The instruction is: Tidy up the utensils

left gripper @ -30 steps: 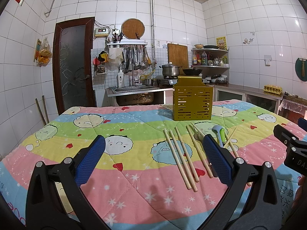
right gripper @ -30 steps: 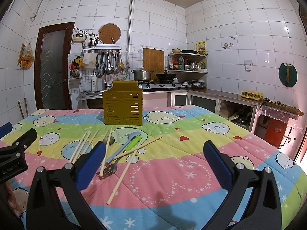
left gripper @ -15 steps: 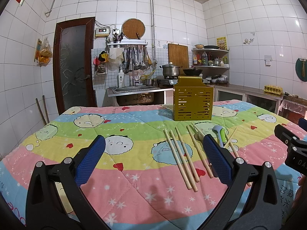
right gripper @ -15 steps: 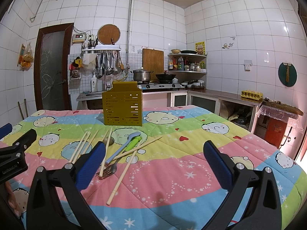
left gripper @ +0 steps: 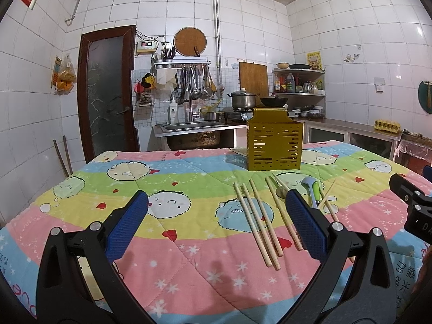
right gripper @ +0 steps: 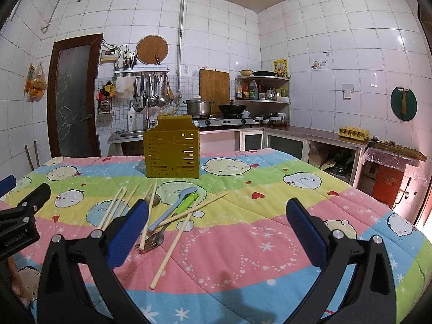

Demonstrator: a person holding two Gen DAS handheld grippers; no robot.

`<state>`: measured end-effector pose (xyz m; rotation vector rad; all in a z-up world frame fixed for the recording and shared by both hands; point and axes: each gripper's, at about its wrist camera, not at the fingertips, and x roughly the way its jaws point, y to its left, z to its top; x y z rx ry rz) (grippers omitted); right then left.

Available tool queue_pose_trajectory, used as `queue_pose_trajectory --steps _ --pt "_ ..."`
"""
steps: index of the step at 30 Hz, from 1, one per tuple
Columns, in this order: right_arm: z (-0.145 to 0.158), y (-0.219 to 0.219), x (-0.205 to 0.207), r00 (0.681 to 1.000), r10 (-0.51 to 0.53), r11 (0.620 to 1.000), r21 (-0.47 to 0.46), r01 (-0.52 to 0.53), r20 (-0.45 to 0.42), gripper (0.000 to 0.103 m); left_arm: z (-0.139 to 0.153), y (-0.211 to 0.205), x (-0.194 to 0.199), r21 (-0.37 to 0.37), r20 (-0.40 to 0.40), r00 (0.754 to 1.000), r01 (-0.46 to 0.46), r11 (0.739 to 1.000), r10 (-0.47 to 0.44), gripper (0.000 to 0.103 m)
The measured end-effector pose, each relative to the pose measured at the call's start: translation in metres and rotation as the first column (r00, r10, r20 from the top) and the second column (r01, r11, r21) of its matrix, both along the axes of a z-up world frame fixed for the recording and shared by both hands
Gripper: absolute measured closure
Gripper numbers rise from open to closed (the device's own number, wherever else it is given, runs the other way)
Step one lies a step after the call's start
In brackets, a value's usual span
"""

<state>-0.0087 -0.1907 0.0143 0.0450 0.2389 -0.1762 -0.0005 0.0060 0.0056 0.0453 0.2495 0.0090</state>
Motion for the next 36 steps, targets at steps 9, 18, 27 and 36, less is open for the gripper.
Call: queue_pose_trajectory --steps 9,18,27,36 --pt "0.000 0.001 0.000 1.000 0.003 1.000 -0.005 -0.003 0.002 0.004 -0.004 -0.001 0.005 0.016 -0.025 1.000 0.013 1.000 -0.012 0.005" --pt "-0.003 0.005 0.011 0.999 -0.012 1.000 -0.021 0.011 -0.052 0.004 -0.008 0.002 0.020 -0.014 -0.104 0.994 0.024 1.000 -0.025 0.005" --pt "0.011 0.002 0.042 0.993 0.005 1.000 -0.008 -0.006 -0.116 0.004 0.008 -0.002 0.051 -0.021 -0.187 0.977 0.102 0.995 -0.104 0.005" --pt "0.021 -0.007 0.106 0.978 -0.044 0.999 -0.014 0.042 -0.205 0.004 0.019 0.006 0.111 -0.055 -0.261 0.958 0.110 0.992 -0.121 0.005"
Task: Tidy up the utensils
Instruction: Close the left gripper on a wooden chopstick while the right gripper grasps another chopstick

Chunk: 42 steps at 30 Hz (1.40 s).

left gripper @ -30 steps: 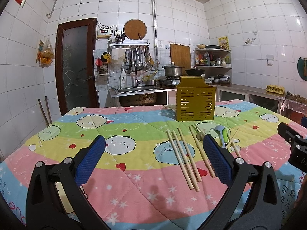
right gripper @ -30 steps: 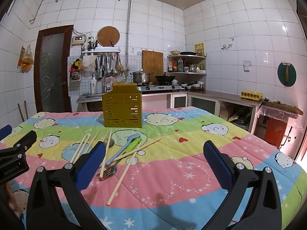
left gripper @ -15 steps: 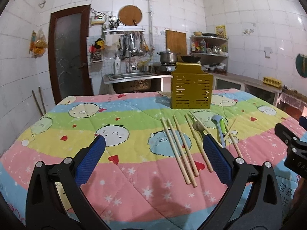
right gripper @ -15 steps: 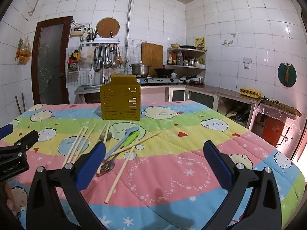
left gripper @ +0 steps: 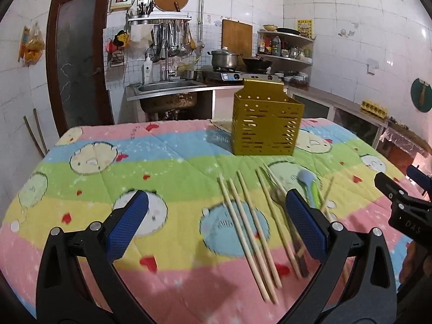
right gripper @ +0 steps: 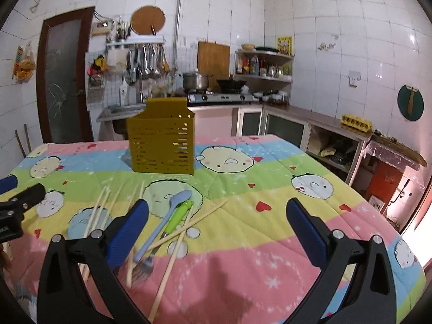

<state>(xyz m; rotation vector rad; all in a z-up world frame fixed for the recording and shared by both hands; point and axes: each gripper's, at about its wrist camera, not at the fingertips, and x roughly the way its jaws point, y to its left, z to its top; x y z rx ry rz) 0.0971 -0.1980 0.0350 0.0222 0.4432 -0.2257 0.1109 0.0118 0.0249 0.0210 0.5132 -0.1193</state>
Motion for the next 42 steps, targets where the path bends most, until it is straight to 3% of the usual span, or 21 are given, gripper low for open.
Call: queue_pose_trajectory --steps 8,13,22,26,33,42 --pt "-0.022 -0.020 0.081 0.977 -0.119 0.993 -0.029 0.115 -0.176 0.004 -0.014 -0.009 0.079 0.044 -0.091 0.996 -0.017 0.999 0.021 0.005" --pt "-0.043 -0.038 0.118 0.948 -0.154 0.985 0.036 0.170 -0.277 0.004 -0.030 -0.015 0.117 0.067 -0.164 0.986 -0.027 0.997 0.037 0.005" --pt "-0.069 -0.045 0.140 0.912 -0.197 0.974 0.032 0.223 -0.361 0.004 -0.054 -0.007 0.148 0.026 -0.270 0.960 -0.075 0.997 0.079 0.005" --pt "-0.069 -0.046 0.141 0.910 -0.200 0.972 0.044 0.231 -0.363 0.005 -0.062 -0.001 0.153 0.000 -0.304 0.949 -0.083 0.997 0.079 0.015" --pt "-0.073 -0.037 0.145 0.904 -0.182 0.971 0.075 0.227 -0.388 0.026 -0.076 -0.009 0.157 0.025 -0.335 0.940 -0.057 0.998 0.062 0.024" --pt "-0.077 -0.030 0.148 0.897 -0.159 0.964 0.131 0.231 -0.413 0.056 -0.080 -0.015 0.158 -0.006 -0.371 0.929 -0.009 1.000 0.006 0.050"
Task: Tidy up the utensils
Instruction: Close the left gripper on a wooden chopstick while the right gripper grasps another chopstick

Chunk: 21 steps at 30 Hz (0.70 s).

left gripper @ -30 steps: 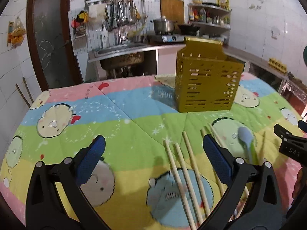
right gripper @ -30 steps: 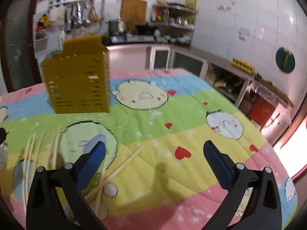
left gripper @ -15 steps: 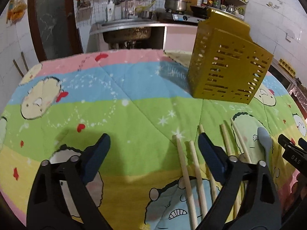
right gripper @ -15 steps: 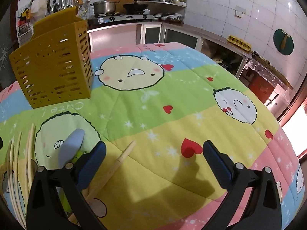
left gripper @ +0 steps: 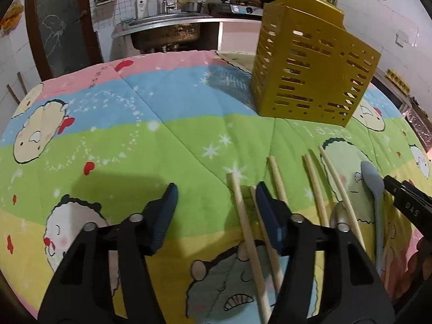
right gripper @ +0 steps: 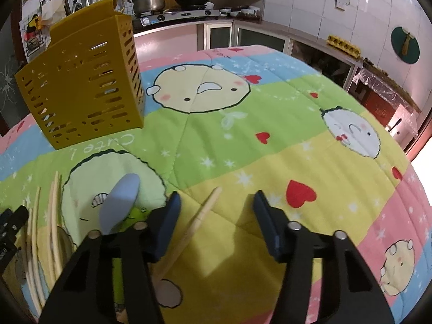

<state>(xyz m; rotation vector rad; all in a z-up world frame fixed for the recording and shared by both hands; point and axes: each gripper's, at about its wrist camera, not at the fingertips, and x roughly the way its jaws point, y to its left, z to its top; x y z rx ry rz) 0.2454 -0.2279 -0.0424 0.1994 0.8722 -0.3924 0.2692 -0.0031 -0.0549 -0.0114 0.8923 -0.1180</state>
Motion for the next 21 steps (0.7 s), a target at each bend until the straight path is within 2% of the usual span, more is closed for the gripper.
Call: queue_pose_trajectory --steps 3,4,12,16,21 --pt "0.000 0.004 0.002 1.000 0.004 1.000 0.013 -0.004 -0.003 0.067 0.000 -0.006 0.001 0.006 -0.009 1.000 0.022 1.000 -0.022 0.059" --pt "0.000 0.005 0.002 1.000 0.000 1.000 0.019 0.000 -0.007 0.068 0.000 -0.008 0.001 0.010 -0.013 1.000 0.026 1.000 -0.025 0.061" --pt "0.001 0.001 0.003 1.000 -0.014 0.997 0.069 0.015 -0.023 0.082 0.002 -0.008 0.005 -0.004 -0.053 0.998 0.028 1.000 -0.028 0.066" --pt "0.000 0.005 0.007 1.000 -0.013 0.998 0.063 0.014 -0.020 0.087 0.000 -0.008 0.009 -0.011 -0.059 0.998 0.027 1.000 -0.027 0.066" --pt "-0.001 0.004 0.013 1.000 -0.001 0.998 0.059 0.002 -0.020 0.087 -0.001 -0.005 0.015 -0.033 -0.080 0.997 0.018 0.999 -0.020 0.073"
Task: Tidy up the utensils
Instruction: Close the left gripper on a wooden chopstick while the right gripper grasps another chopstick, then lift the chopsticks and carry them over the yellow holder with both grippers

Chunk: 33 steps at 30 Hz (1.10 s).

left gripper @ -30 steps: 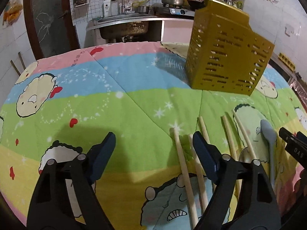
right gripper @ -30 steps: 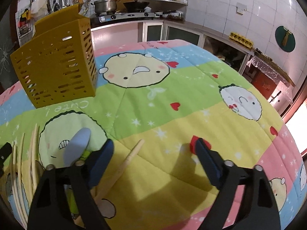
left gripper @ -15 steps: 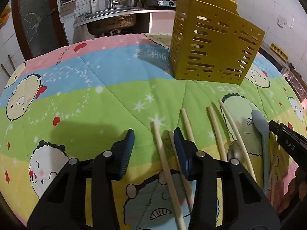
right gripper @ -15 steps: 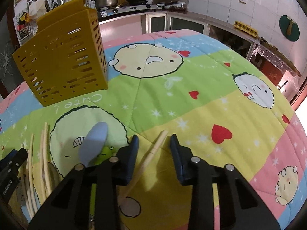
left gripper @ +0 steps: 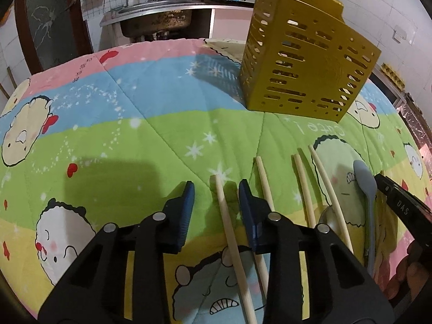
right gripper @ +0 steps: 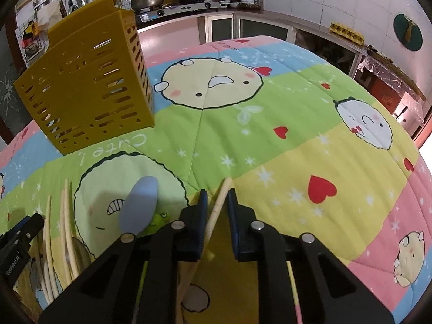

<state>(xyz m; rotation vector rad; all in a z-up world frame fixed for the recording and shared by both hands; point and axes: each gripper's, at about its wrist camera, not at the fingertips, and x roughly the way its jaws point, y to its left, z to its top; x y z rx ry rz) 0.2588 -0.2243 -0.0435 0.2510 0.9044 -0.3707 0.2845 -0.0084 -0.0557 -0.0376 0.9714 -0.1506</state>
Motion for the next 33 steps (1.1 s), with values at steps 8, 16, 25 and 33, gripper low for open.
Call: queue_pose_trajectory --steps 8,16,25,33 --pt "0.001 -0.003 0.004 1.000 0.022 1.000 0.021 -0.022 -0.003 0.096 -0.003 -0.005 0.000 0.028 0.001 1.000 -0.010 1.000 0.010 0.083" --pt "0.004 -0.005 0.003 0.999 0.048 0.998 0.048 -0.049 0.015 0.097 -0.002 -0.006 0.000 0.033 0.022 1.000 -0.007 0.999 0.006 0.095" --pt "0.021 -0.013 -0.005 0.994 0.080 0.992 0.093 -0.087 0.080 0.097 0.016 0.000 -0.006 0.004 0.079 0.997 -0.014 1.000 0.013 0.096" --pt "0.047 -0.016 -0.011 0.976 0.120 0.985 0.098 -0.139 0.182 0.097 0.063 0.000 -0.021 -0.021 0.219 0.976 0.001 1.000 0.003 0.099"
